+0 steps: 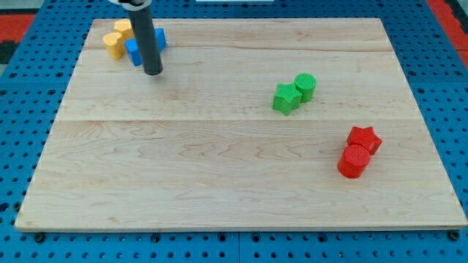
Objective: Move the blue cube slightly into the triangle
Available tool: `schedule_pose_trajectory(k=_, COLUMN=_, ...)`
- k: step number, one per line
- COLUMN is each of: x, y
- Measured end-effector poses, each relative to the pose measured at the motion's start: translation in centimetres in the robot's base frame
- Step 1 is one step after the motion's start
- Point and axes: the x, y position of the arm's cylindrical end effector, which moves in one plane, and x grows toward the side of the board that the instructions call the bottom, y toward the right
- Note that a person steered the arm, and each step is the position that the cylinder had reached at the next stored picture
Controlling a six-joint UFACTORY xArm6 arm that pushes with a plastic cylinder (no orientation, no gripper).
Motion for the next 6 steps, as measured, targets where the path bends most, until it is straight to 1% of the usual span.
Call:
schedule_pose_trajectory(k=1, x=0.1, y=-1.8)
schedule_pose_trajectory(k=2, x=-0.9, y=-4.1)
schedule_pose_trajectory(k=3, x=-0.8, y=-3.9)
schedule_pose_trajectory(k=4, x=-1.3, y=-3.4)
schedule_pose_trajectory(k=5, x=-1.3, y=0.3)
schedule_pose_trajectory(k=6, x=-1.4, y=2.8)
